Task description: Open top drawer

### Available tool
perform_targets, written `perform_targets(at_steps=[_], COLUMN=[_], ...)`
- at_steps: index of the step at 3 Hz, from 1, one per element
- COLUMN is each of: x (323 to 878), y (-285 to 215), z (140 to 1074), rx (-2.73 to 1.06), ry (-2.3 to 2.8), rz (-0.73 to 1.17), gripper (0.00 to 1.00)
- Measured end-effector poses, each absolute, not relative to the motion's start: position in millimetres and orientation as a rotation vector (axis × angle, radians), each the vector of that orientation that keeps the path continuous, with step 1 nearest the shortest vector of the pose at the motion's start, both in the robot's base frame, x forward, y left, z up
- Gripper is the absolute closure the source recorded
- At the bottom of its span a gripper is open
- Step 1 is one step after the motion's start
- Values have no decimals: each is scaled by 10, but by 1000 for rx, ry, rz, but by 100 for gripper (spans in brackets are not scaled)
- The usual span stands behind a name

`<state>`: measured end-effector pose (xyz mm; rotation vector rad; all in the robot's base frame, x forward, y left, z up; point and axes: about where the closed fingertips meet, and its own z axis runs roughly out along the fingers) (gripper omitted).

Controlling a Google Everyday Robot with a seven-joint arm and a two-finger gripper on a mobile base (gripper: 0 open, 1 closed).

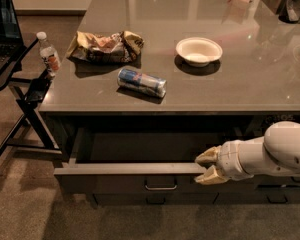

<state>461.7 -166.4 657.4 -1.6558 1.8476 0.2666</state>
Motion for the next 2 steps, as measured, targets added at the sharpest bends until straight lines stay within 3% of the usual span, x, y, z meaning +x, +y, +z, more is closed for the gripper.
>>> perform_targets(at_steps=[1, 2], x=[4615, 4427], y=[-1665, -1789], z=[6574, 6503], rx=[-1656, -1652], ry=[1848, 1857], rz=[267, 277], gripper=[44, 67])
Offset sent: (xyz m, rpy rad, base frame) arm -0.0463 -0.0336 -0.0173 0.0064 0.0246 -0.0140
